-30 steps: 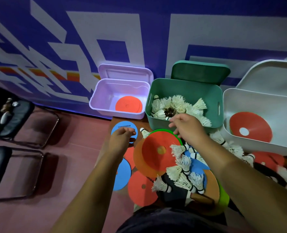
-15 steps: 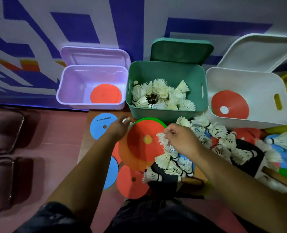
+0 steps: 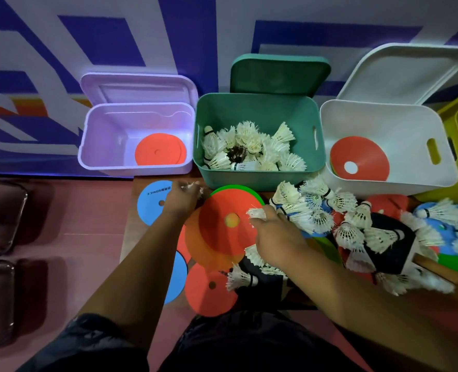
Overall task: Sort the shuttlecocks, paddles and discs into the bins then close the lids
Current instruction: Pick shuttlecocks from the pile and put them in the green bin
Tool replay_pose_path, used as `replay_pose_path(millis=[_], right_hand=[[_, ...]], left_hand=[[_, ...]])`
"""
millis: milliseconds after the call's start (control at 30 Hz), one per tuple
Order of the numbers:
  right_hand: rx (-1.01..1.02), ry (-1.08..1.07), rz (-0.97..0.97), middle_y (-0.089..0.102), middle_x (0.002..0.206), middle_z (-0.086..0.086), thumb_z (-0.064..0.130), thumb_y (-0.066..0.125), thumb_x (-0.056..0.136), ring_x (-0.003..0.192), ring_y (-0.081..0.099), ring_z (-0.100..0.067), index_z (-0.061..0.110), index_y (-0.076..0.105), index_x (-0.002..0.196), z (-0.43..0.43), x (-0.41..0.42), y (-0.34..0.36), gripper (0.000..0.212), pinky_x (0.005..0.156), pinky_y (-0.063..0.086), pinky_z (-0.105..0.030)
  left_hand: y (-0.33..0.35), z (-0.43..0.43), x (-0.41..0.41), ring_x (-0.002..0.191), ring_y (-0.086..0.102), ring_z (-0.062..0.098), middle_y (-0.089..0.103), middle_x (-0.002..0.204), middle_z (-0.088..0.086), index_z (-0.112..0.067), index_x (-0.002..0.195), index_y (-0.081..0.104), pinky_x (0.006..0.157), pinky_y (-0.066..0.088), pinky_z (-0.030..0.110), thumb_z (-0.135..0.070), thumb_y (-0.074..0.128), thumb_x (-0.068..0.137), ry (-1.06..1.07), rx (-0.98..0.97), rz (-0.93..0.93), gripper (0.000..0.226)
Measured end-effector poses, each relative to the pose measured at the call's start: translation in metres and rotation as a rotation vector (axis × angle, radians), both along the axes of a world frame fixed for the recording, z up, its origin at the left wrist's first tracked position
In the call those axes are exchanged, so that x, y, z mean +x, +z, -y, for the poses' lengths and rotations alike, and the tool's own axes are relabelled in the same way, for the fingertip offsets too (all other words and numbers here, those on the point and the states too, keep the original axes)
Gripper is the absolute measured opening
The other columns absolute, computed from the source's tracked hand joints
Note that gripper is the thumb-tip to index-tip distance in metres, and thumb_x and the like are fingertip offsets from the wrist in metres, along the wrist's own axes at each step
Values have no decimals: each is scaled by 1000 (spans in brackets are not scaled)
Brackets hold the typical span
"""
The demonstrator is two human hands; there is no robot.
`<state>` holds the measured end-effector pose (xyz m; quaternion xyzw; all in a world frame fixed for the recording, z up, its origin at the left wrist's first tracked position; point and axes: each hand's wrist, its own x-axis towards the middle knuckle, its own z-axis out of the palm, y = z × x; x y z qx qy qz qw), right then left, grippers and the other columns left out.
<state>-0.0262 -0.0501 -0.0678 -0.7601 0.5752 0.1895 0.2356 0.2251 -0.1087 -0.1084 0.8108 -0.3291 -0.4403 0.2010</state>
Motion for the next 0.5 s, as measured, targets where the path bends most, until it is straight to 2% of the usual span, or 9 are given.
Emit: replay_pose_path(millis=[33, 133, 233, 267, 333, 433, 500], right_hand=[[-1, 8, -17, 32, 152, -9, 15, 53, 93, 129, 47, -37, 27, 49, 153, 0, 0, -1, 61, 104, 48, -47], [-46, -3, -6, 38, 152, -8, 15, 54, 93, 130, 49, -36, 20, 43, 156, 2, -1, 1, 63, 109, 43, -46], [-123, -53, 89, 47, 146, -6, 15, 55, 94, 129, 52, -32, 13, 50, 148, 12, -4, 8, 54, 107, 46, -45], [-142, -76, 137, 50, 143, -6, 15, 54, 95, 126, 54, -32, 10, 54, 144, 16, -5, 12, 49, 105, 48, -45], [-162, -124, 251, 53, 141, -8, 15, 51, 100, 117, 61, -31, 6, 59, 140, 26, -8, 23, 42, 101, 52, -43], [-196, -209, 460, 56, 144, -7, 17, 45, 107, 98, 66, -21, 10, 60, 146, 41, -14, 48, 42, 88, 52, -30], [-239, -284, 601, 59, 140, -3, 17, 45, 108, 82, 60, -9, 14, 64, 143, 52, -20, 67, 40, 76, 47, -21]], left_hand=[[4, -3, 2, 112, 64, 33, 68, 123, 11, -20, 127, 57, 95, 50, 38, -58, 62, 89, 41, -30, -21, 53], [9, -15, 10, 91, 68, 28, 71, 105, 4, -27, 122, 56, 77, 55, 36, -44, 64, 88, 88, -113, -68, 39], [-8, -26, 24, 81, 75, 31, 75, 93, 6, -37, 114, 56, 79, 63, 53, -51, 52, 79, 123, -149, -85, 39], [-12, -29, 27, 75, 75, 29, 76, 89, 8, -35, 113, 57, 73, 62, 50, -50, 51, 81, 130, -156, -104, 36], [23, -39, 13, 63, 70, 24, 75, 82, 8, -24, 114, 60, 63, 54, 41, -47, 52, 89, 170, -193, -130, 35], [49, -49, -3, 62, 66, 26, 74, 83, 17, -10, 112, 63, 62, 49, 40, -44, 54, 97, 203, -244, -206, 38], [58, -53, -10, 66, 67, 29, 74, 91, 23, -9, 109, 63, 64, 49, 42, -49, 54, 95, 215, -272, -257, 43]])
